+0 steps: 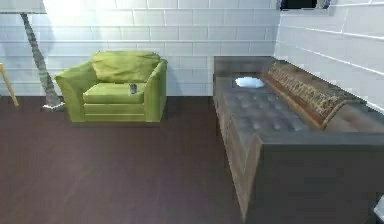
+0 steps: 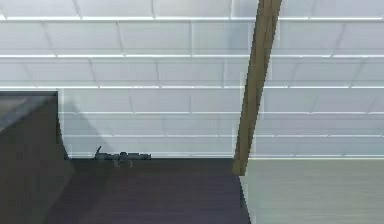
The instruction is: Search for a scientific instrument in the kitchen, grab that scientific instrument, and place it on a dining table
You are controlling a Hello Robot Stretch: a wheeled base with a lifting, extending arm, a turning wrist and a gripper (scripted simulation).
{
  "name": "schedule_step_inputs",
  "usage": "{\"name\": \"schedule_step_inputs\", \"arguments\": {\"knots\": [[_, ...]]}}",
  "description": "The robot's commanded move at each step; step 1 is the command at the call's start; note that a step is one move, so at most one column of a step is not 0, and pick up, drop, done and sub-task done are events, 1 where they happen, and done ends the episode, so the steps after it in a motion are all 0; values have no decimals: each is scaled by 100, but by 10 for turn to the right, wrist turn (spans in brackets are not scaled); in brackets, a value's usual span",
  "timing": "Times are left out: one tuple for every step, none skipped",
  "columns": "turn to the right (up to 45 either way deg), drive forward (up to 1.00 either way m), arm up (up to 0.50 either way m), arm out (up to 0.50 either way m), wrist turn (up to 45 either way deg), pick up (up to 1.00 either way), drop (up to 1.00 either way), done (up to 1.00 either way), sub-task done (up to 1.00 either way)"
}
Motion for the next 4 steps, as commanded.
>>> {"name": "schedule_step_inputs", "arguments": {"knots": [[450, 0, 0, 0, 0, 0, 0, 0, 0], [450, 0, 0, 0, 0, 0, 0, 0, 0], [450, 0, 0, 0, 0, 0, 0, 0, 0], [360, 0, 0, 0, 0, 0, 0, 0, 0]]}}
